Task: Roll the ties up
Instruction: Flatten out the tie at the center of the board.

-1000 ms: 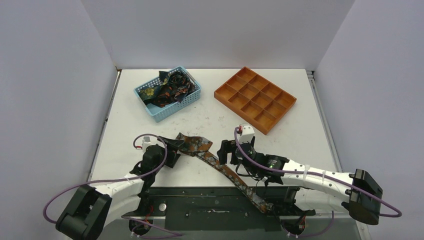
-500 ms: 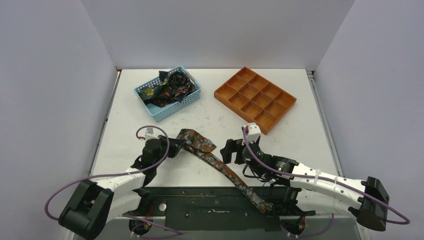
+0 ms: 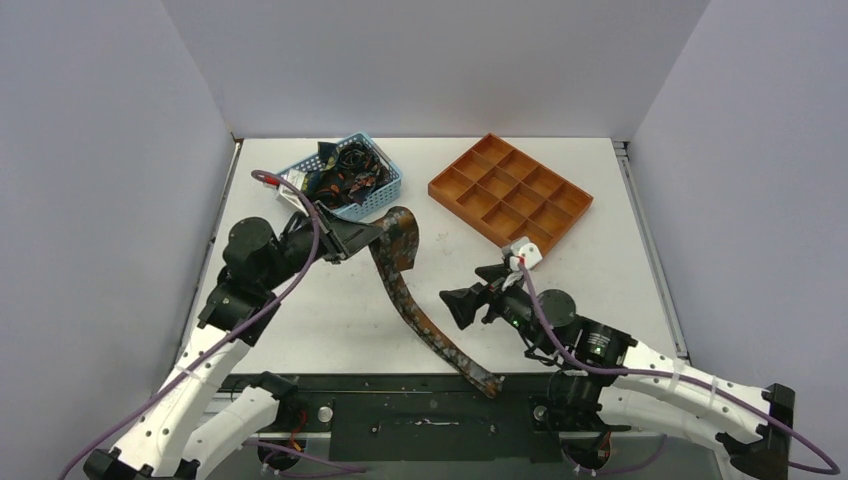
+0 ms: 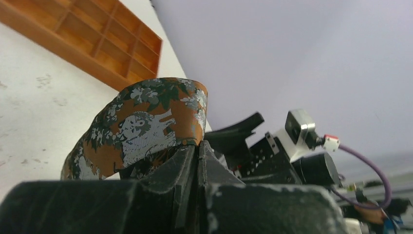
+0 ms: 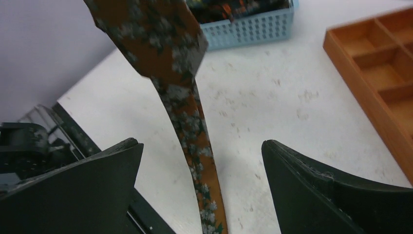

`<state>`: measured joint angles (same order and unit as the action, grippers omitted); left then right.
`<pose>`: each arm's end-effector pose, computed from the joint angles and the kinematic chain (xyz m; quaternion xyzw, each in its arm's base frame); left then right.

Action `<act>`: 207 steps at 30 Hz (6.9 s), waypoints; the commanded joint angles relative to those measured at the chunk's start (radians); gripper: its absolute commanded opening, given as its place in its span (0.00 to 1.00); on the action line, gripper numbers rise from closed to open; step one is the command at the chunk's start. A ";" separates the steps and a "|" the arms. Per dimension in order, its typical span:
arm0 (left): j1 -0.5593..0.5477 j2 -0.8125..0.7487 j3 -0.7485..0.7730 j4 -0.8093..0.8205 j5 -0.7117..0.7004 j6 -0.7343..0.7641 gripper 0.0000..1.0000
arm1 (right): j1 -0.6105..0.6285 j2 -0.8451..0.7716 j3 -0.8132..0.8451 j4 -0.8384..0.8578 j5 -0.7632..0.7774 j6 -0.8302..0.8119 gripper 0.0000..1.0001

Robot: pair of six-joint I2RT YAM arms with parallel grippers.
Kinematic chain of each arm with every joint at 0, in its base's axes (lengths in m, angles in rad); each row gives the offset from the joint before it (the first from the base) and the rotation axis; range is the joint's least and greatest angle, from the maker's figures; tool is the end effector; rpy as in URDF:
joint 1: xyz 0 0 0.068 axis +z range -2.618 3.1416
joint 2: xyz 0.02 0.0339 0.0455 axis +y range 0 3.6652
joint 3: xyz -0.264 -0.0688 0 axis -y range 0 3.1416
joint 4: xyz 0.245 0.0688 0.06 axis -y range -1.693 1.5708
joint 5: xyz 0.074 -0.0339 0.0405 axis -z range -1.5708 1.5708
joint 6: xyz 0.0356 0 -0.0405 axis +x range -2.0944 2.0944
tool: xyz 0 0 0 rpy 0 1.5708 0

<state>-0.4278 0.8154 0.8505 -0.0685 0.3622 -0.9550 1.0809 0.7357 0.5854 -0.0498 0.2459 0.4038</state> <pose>0.1667 -0.0899 0.3707 -0.0633 0.7153 -0.5358 0.4442 0.0932 0.1564 0.2917 -0.1820 0.7505 0.3547 0.5271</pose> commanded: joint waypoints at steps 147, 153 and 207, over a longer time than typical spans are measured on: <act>-0.177 0.797 0.174 0.159 -0.165 0.165 0.97 | -0.732 -0.137 -0.386 -0.006 -0.018 0.406 0.05; -0.145 1.029 0.439 -0.069 -0.065 0.294 0.89 | -0.731 -0.186 -0.403 0.003 -0.046 0.356 0.05; -0.242 0.430 -0.659 0.947 -0.616 0.112 0.00 | -0.662 0.061 -0.370 0.466 -0.175 0.253 0.05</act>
<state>-0.6064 1.3746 0.3325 0.5686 0.0799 -0.8040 0.3775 0.7334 0.1795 0.1463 0.0673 0.7204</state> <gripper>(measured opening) 0.023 0.081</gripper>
